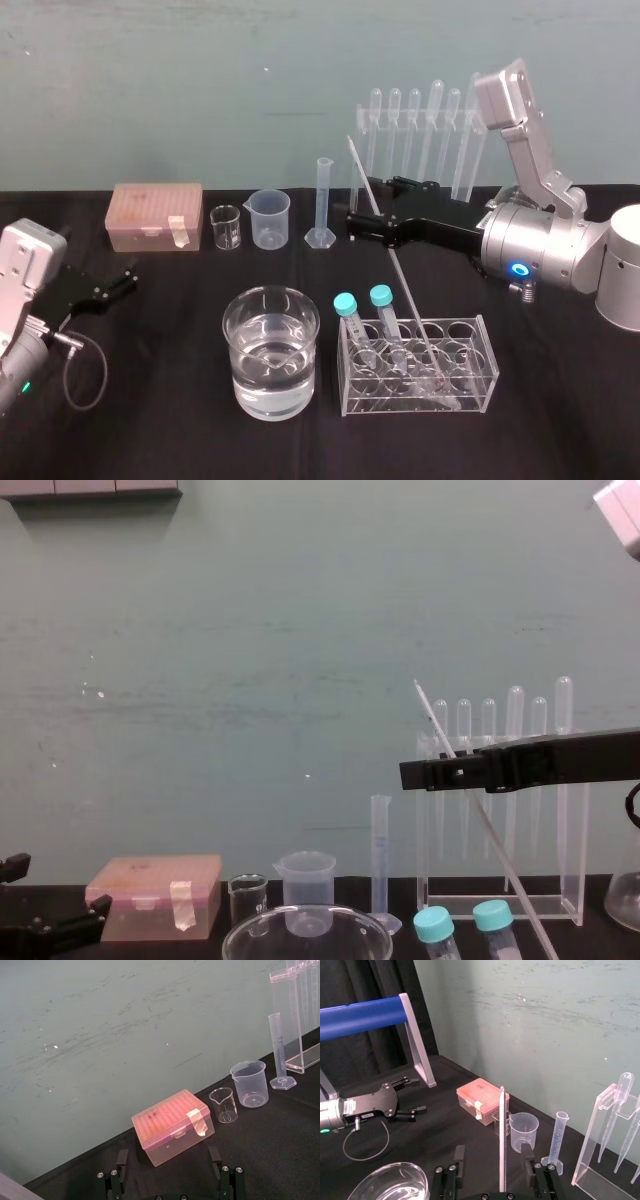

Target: Hold the thermometer with one hand and immerse one end into the beaker, then reinsert it into the test tube rack.

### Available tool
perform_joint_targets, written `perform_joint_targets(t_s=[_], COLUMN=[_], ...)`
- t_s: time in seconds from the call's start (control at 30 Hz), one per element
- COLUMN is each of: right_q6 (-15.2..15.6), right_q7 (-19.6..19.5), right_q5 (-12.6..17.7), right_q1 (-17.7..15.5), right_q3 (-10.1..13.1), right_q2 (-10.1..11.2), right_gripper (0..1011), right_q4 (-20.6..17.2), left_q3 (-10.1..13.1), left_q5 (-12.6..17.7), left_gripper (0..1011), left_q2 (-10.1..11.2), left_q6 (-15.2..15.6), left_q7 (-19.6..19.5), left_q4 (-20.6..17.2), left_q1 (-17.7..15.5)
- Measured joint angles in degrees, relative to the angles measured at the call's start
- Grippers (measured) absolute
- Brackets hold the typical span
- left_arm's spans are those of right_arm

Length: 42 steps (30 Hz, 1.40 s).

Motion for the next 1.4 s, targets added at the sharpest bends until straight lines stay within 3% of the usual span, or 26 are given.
perform_joint_targets(t_s=[0.13, 0.3, 0.7, 1.07, 1.3, 1.4], right_q6=[-0.02, -0.05, -0.06, -0.62, -6.45, -11.39], right_q7=[0.0, 0.0, 0.0, -0.11, -0.16, 0.13], right_q5=[0.02, 0.04, 0.1, 0.16, -0.3, -0.48], right_q1=[-0.02, -0.04, -0.08, -0.81, -3.46, -6.0], right_q3=[0.03, 0.06, 0.1, 0.44, 2.36, 4.54], right_q2=[0.02, 0.03, 0.03, 0.03, 0.24, 0.7], right_gripper=[650, 435, 82, 57, 57, 57], right_q4=[-0.03, -0.05, -0.05, -0.34, -1.83, -3.48], left_q3=[0.0, 0.0, 0.0, 0.0, 0.0, 0.0], left_q5=[0.0, 0.0, 0.0, 0.0, 0.0, 0.0], left_gripper=[1008, 1008, 1008, 1008, 1008, 1008], left_q2=[0.0, 0.0, 0.0, 0.0, 0.0, 0.0], left_q6=[0.0, 0.0, 0.0, 0.0, 0.0, 0.0], left_q7=[0.0, 0.0, 0.0, 0.0, 0.0, 0.0], left_q4=[0.0, 0.0, 0.0, 0.0, 0.0, 0.0], left_q1=[0.0, 0.0, 0.0, 0.0, 0.0, 0.0])
